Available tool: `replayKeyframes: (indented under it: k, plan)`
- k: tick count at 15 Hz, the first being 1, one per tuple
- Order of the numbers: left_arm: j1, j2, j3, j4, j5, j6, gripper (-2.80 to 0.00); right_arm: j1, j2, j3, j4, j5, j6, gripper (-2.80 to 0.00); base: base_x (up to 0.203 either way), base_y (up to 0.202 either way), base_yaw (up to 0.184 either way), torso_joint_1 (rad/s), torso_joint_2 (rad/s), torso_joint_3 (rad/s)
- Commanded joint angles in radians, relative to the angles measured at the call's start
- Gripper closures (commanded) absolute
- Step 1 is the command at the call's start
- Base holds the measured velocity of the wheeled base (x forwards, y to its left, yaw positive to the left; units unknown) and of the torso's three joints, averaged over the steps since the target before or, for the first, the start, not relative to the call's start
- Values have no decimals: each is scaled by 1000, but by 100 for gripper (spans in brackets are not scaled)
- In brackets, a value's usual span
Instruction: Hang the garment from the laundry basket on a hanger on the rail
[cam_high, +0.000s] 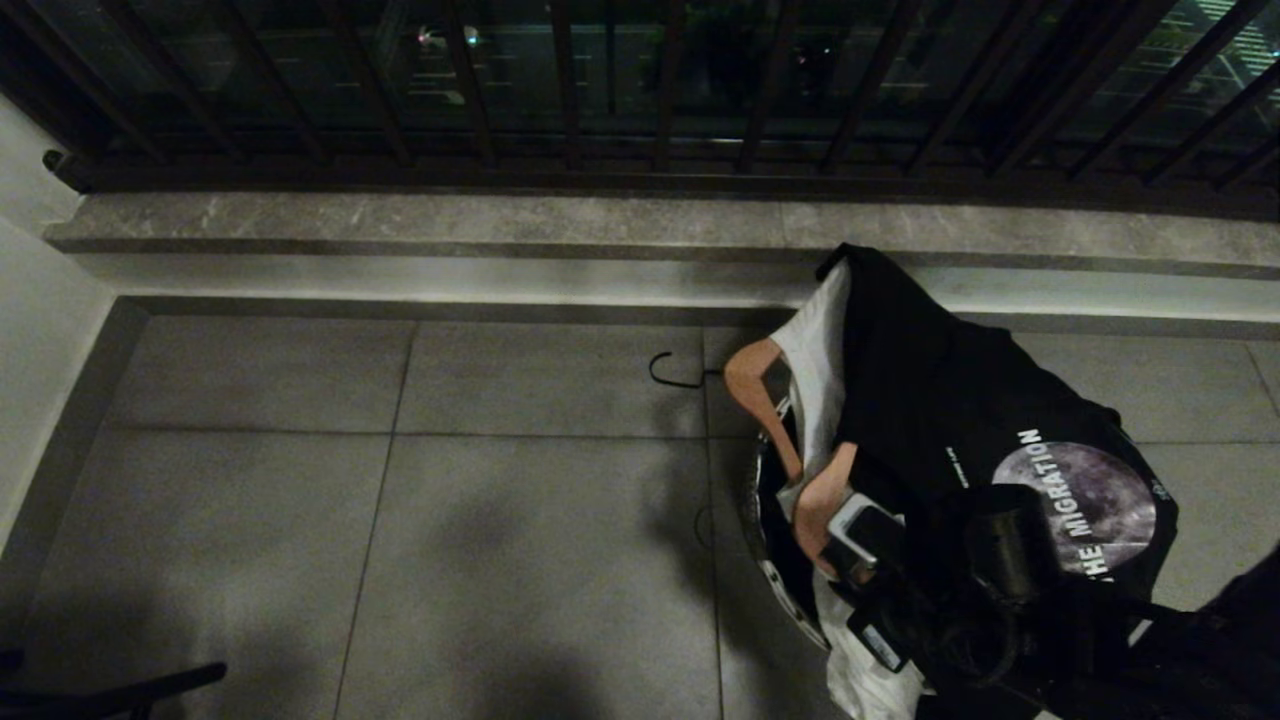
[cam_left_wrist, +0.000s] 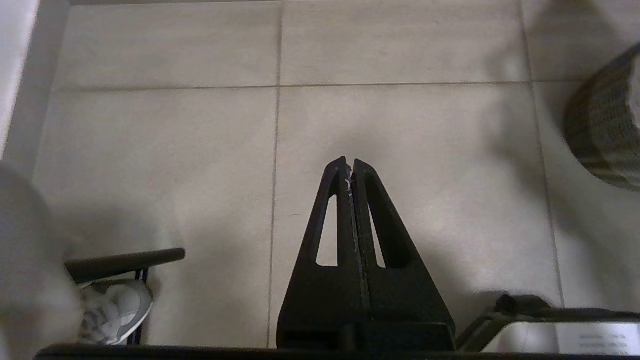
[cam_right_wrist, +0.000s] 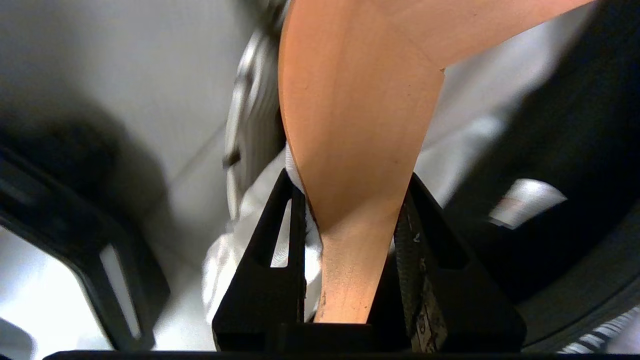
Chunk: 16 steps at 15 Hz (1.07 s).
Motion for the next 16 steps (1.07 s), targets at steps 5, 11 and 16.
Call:
replayKeyframes:
  k: [5,11,16]
  plan:
    - [0,0,8,-1,-2,0,0,-14,-578,-104,359,86,130,0,0,0,0,0,0,0]
    - [0,0,8,-1,0,-1,0,-16,-784,-293,794,162,266,0,0,0,0,0,0,0]
    - [0,0,8,-1,0,-3,0,-16,-834,-369,802,219,385,0,0,0,0,0,0,0]
